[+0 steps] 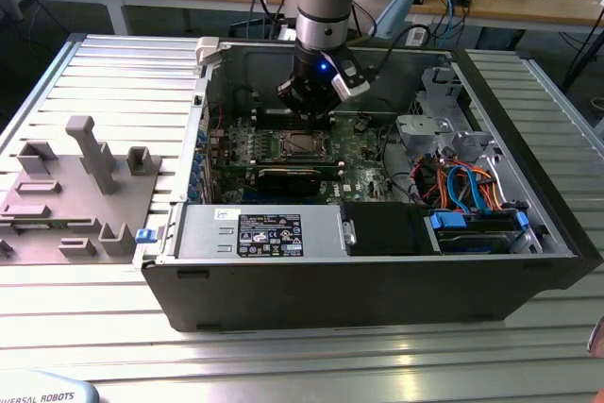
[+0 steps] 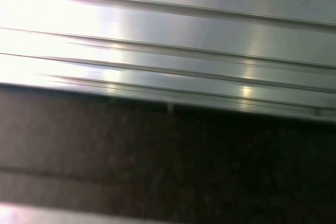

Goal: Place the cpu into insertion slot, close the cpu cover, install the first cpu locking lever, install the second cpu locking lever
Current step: 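Install the first cpu locking lever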

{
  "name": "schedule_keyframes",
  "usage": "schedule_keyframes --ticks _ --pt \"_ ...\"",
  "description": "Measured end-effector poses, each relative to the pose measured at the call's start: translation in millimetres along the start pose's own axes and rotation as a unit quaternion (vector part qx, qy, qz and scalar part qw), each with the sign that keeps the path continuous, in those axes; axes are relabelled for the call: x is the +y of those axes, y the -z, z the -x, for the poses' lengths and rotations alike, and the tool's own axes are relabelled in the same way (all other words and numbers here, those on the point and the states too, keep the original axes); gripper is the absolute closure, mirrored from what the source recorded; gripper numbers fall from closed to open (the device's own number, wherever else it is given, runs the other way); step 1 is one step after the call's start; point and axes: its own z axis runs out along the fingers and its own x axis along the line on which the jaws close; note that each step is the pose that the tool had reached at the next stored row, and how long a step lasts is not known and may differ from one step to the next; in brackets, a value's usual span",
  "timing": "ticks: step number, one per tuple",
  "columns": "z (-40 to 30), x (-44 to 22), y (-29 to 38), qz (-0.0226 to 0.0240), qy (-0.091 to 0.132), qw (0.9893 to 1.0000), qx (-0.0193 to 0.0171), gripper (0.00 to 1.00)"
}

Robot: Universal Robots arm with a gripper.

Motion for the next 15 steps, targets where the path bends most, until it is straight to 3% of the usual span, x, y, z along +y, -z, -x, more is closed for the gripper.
schedule_keyframes --ticks 4,11,15 --pt "-0.8 -7.1 0.2 -0.0009 0.0 1.0 0.0001 0.89" --pt "-3.0 -25.7 0.7 -0.0041 0.0 1.0 0.0005 0.89" --pt "-3.4 -28.6 1.5 -0.0128 0.0 0.9999 0.0016 0.89"
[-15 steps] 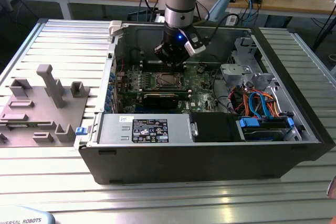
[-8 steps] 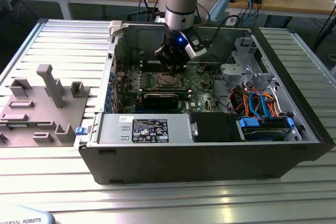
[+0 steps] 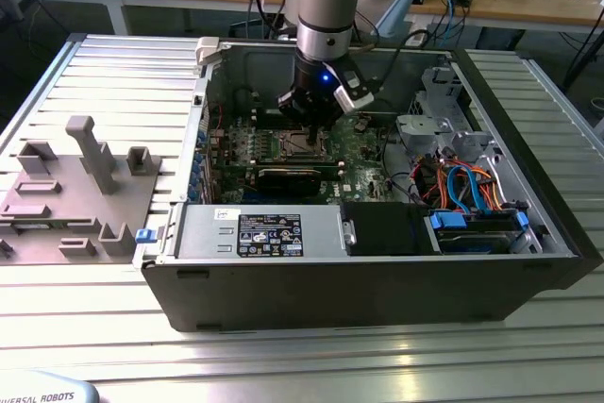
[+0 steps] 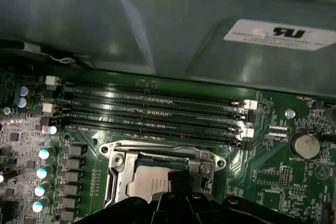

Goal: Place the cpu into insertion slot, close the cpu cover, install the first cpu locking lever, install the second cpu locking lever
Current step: 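Install the first cpu locking lever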

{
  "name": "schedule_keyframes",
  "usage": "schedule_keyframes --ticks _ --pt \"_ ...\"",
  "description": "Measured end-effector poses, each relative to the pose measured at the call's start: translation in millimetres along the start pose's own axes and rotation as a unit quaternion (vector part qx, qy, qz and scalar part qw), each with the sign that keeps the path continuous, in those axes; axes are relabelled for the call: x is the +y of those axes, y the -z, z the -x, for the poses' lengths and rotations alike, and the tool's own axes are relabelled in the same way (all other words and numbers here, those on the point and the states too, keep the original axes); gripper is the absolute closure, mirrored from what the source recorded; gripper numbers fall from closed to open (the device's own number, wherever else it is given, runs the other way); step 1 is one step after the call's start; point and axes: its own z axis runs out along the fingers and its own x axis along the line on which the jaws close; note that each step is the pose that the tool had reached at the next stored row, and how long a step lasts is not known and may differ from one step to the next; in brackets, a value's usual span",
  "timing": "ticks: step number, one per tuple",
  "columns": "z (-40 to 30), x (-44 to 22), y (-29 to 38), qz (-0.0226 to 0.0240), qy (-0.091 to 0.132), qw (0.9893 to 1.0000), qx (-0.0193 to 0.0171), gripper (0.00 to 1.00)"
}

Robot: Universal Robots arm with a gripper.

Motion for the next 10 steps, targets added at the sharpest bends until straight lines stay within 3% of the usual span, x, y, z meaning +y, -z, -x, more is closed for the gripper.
schedule_keyframes --ticks 6,10 --pt "-0.1 -1.2 10.6 -0.0017 0.0 1.0 0.0002 0.89" --pt "-0.1 -2.0 23.1 -0.0019 0.0 1.0 0.0002 0.89"
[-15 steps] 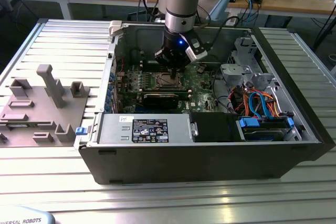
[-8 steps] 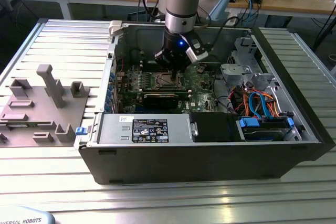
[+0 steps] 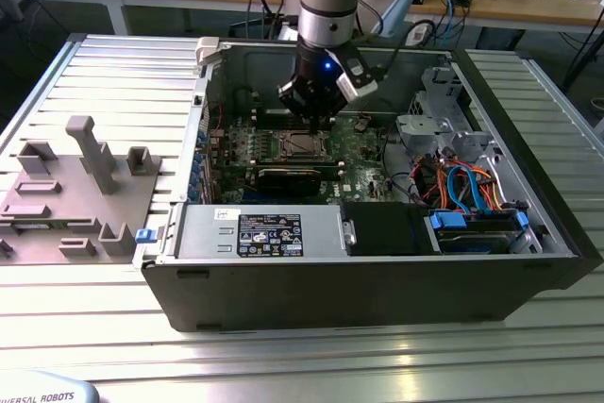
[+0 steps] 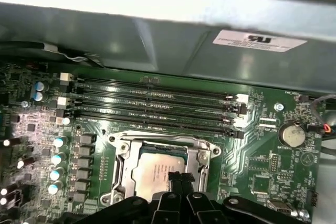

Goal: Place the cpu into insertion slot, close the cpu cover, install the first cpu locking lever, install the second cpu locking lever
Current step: 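Install the first cpu locking lever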

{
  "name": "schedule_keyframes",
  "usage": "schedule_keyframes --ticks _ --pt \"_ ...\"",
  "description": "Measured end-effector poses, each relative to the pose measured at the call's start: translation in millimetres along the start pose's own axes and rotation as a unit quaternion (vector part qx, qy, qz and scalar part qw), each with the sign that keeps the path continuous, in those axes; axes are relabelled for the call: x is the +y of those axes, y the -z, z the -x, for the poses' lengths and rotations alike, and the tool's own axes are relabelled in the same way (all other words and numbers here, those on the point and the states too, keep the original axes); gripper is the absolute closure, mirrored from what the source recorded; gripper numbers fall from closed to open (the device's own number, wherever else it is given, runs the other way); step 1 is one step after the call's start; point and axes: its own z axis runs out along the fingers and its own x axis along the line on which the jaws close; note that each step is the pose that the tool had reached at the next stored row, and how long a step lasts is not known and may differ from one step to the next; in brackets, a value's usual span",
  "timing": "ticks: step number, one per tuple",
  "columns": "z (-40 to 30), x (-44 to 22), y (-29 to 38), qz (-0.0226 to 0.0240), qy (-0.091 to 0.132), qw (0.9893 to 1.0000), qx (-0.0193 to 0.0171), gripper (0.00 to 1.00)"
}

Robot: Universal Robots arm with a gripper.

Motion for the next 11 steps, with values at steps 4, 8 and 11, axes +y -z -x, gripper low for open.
schedule_keyframes --ticks 4,8,11 --pt "0.0 -0.4 8.7 -0.0005 0.0 1.0 0.0001 0.89" --pt "0.0 -0.4 12.5 -0.0007 0.0 1.0 0.0 0.89" --pt "0.0 -0.5 12.7 -0.0009 0.0 1.0 0.0001 0.89"
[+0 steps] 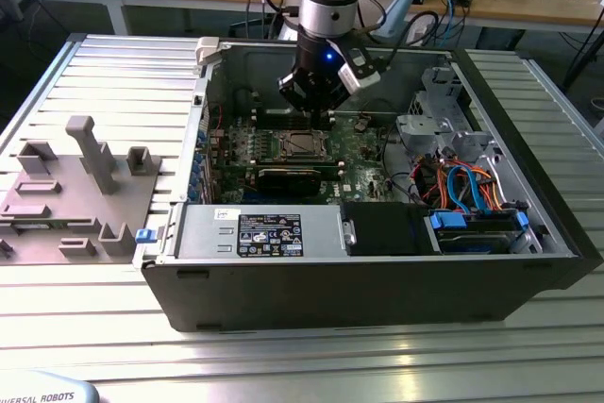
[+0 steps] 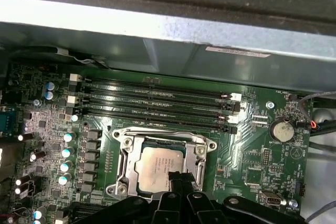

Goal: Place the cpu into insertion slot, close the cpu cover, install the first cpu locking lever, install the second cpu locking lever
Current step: 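Install the first cpu locking lever, then install the second cpu locking lever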

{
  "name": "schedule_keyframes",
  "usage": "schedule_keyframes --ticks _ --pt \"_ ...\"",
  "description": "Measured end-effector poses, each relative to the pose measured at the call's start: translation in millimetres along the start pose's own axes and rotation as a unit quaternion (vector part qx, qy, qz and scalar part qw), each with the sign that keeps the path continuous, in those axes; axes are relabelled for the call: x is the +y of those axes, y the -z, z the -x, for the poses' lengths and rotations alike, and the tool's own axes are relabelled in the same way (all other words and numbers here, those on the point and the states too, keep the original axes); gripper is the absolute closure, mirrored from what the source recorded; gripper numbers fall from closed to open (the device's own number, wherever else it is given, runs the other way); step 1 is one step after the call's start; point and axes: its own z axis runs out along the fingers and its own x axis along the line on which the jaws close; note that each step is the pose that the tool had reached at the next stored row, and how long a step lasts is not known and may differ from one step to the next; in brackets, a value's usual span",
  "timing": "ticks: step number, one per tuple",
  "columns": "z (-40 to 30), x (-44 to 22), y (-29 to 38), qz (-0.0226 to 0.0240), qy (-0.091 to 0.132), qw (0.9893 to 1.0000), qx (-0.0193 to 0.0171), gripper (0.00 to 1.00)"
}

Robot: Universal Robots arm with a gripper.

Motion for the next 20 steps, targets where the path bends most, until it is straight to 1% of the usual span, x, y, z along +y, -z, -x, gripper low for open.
schedule_keyframes --ticks 9,13,15,17,19,20 --pt "0.0 0.0 0.2 0.0 0.0 1.0 0.0 0.89" --pt "0.1 -2.8 0.2 0.0 0.0 1.0 0.0 0.89" --pt "0.4 -5.6 0.2 0.0 0.0 1.0 0.0 0.89" --pt "0.1 -9.8 0.2 0.0 0.0 1.0 0.0 0.89" --pt "-0.7 -16.1 0.1 0.0 0.0 1.0 0.0 0.89" --pt "-1.4 -22.8 0.1 0.0 0.0 1.0 0.0 0.89"
